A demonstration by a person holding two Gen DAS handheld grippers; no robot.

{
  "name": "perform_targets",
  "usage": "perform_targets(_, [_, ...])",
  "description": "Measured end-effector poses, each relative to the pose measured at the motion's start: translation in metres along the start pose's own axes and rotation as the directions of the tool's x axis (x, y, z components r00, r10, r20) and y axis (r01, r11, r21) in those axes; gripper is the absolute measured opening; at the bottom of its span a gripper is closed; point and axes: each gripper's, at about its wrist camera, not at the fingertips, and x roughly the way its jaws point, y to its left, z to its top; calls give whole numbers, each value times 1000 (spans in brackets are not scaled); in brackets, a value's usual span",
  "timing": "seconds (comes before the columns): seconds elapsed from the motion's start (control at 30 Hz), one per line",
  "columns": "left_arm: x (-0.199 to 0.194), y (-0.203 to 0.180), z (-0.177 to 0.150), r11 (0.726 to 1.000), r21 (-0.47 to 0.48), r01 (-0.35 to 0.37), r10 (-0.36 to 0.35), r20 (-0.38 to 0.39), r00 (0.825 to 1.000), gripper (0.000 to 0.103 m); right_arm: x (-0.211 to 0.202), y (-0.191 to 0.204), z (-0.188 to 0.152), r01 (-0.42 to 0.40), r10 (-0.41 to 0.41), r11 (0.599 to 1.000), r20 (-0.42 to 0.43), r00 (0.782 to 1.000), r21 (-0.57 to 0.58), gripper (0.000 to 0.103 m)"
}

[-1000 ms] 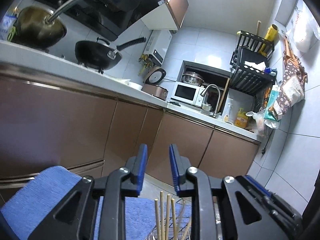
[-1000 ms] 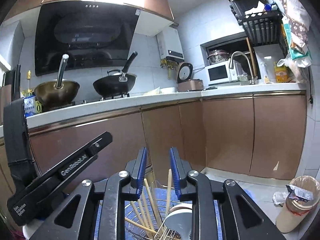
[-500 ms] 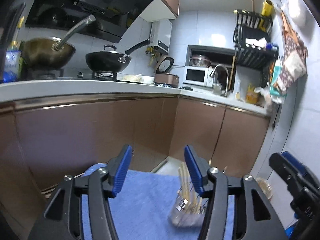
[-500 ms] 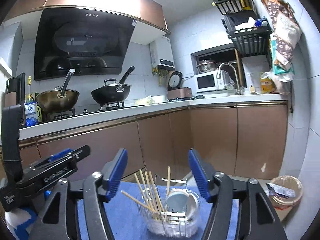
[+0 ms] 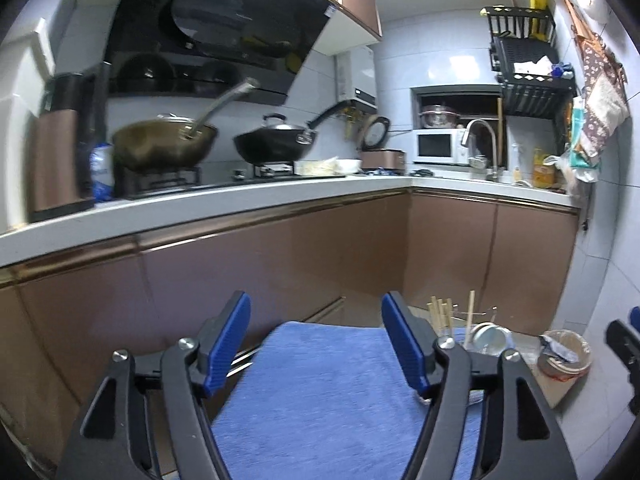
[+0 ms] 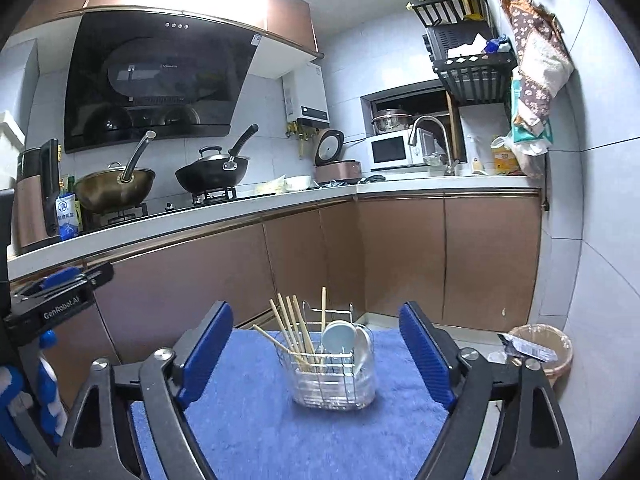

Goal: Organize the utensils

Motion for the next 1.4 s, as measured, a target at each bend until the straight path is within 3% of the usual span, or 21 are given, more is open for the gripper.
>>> perform_targets(0.23, [-29,18,-6,998,2,-69,69,4,998,71,-38,-3,-1,45,-45,999,27,999,15,96])
perform_targets(0.4, [-48,29,-11,998,-3,-56,56,-5,998,71,-56,-6,-2,77,-79,996,43,996,34,103])
perform_targets(1.4, [-110,34,-4,999,31,-27,24,102,994,73,-107,13,0,103,-102,995,90,991,-6,103])
